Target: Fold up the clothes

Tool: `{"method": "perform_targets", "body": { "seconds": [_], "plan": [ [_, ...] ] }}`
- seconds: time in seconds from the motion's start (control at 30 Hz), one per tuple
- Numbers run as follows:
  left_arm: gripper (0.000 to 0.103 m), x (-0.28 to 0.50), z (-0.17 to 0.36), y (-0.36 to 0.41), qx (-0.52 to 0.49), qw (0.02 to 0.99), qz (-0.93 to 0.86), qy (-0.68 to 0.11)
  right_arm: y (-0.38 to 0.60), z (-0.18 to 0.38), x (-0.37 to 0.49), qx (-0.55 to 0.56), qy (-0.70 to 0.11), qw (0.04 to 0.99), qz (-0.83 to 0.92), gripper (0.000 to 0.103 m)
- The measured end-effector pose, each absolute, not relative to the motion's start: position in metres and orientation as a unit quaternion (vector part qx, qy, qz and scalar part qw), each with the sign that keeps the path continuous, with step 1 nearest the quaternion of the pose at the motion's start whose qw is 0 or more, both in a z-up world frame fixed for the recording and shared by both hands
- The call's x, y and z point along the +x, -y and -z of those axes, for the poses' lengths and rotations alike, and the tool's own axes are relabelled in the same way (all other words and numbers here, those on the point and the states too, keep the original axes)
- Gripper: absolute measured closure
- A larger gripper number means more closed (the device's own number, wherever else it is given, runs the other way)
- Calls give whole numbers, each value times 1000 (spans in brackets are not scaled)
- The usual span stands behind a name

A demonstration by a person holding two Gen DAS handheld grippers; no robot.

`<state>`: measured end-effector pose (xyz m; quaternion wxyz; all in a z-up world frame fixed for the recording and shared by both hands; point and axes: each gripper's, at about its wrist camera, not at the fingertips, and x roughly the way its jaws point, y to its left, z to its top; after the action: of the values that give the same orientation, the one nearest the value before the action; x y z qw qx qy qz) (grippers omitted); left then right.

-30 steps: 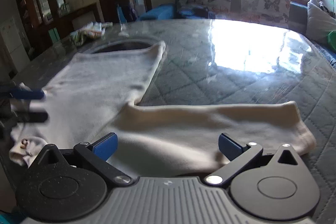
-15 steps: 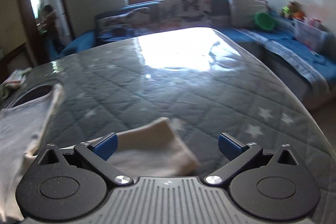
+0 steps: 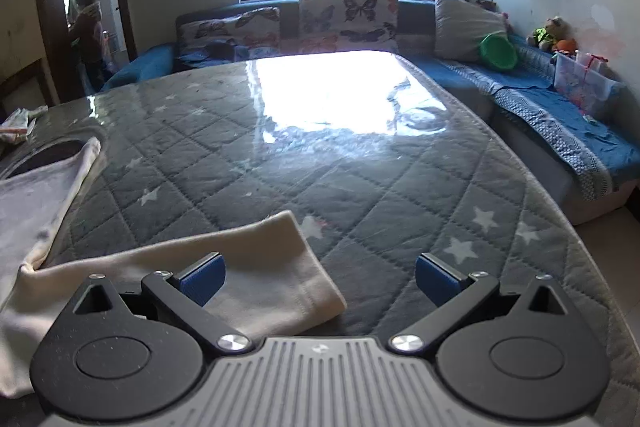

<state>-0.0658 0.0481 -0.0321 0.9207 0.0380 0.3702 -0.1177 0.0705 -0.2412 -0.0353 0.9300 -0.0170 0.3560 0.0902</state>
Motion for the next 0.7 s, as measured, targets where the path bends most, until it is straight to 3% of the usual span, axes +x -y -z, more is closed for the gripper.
{"method": "perform_targets", "body": {
  "seconds": [0.37, 0.7],
  "plan": [
    [25, -65, 12, -56, 32, 935, 102, -337, 252, 30, 66, 6, -352, 932, -83, 10],
    [25, -61, 11, -50, 34, 935, 107, -336, 258, 29, 59, 33, -363, 927, -88, 42]
  ]
}}
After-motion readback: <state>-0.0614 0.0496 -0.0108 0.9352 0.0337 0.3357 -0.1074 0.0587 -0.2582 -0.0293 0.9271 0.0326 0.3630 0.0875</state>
